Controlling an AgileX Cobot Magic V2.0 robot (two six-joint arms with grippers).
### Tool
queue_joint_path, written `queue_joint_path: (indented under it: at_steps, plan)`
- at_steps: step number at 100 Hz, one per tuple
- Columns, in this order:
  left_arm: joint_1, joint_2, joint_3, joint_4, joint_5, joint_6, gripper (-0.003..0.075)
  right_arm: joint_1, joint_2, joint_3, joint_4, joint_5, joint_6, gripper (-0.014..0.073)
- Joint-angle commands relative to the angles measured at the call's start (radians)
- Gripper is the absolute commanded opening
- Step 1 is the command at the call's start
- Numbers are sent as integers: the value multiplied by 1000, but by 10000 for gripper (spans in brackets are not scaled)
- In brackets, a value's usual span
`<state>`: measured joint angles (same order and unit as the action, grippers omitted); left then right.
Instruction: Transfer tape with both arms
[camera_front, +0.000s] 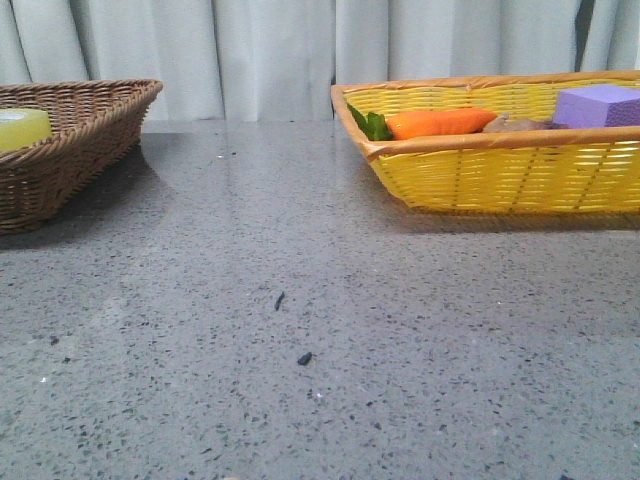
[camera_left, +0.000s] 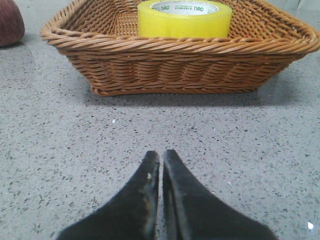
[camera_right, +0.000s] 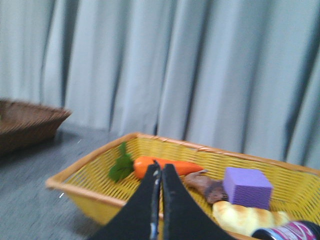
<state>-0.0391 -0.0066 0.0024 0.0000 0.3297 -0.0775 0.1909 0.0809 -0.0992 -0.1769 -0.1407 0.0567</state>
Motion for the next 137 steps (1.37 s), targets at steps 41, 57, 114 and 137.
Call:
queue_joint_path:
  at_steps: [41,57,114,137]
  plan:
    - [1,-29,10,0,-52,-8,-20,-280,-113,130,218,190,-29,-74]
    - [1,-29,10,0,-52,-8,-21,-298,-111,130,218,385,-29,-74]
    - [1,-29,10,0,-52,-8,-20,-299,-111,130,218,455,-29,-74]
    - [1,-29,10,0,-52,-8,-20,-299,-111,130,218,455,-29,-74]
